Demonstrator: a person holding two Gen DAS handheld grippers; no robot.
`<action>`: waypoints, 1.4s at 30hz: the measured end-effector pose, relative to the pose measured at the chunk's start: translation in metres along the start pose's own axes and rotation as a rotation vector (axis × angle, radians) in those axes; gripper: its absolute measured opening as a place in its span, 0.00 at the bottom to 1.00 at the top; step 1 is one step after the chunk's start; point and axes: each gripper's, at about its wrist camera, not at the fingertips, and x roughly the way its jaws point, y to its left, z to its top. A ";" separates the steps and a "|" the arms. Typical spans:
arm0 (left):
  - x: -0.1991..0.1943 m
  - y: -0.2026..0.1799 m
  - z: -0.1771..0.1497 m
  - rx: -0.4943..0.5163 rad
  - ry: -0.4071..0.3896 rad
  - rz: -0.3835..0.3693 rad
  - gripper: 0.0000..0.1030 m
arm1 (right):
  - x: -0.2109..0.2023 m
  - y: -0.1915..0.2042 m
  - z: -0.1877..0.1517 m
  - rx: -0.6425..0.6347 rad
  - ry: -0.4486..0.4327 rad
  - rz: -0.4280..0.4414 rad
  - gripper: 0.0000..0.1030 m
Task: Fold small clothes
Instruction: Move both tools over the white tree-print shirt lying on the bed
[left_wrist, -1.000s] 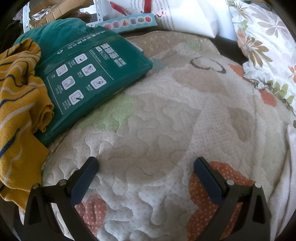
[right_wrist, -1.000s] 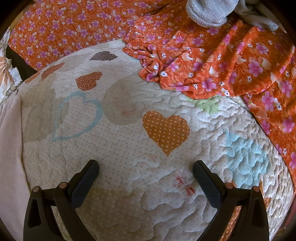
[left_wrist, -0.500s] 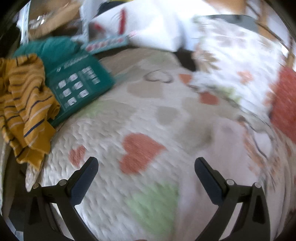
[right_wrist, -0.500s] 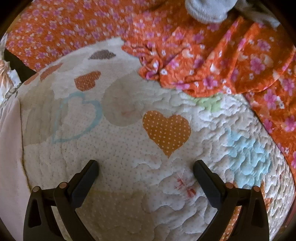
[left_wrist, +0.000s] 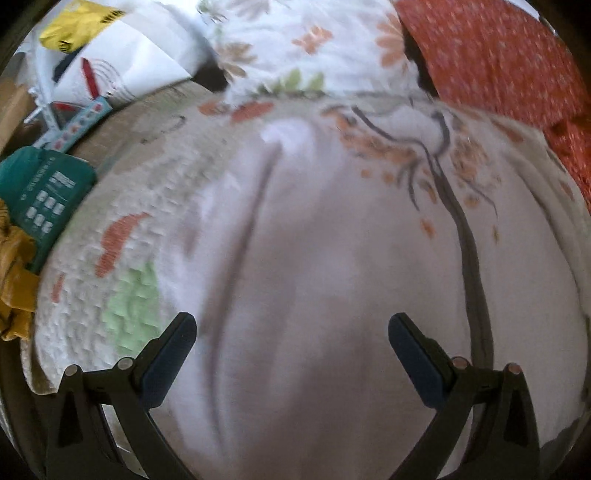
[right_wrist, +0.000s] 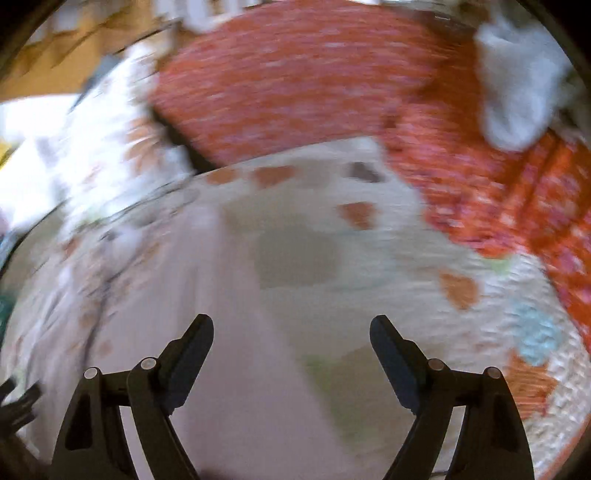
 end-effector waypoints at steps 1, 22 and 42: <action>0.005 -0.002 -0.001 0.013 0.013 0.009 1.00 | 0.008 0.012 -0.004 -0.028 0.037 0.029 0.87; 0.020 -0.009 -0.010 0.052 0.048 -0.004 1.00 | 0.078 0.074 -0.049 -0.179 0.214 -0.036 1.00; -0.016 0.056 0.007 -0.073 -0.003 -0.080 0.85 | 0.068 0.079 -0.044 -0.209 0.227 -0.057 0.87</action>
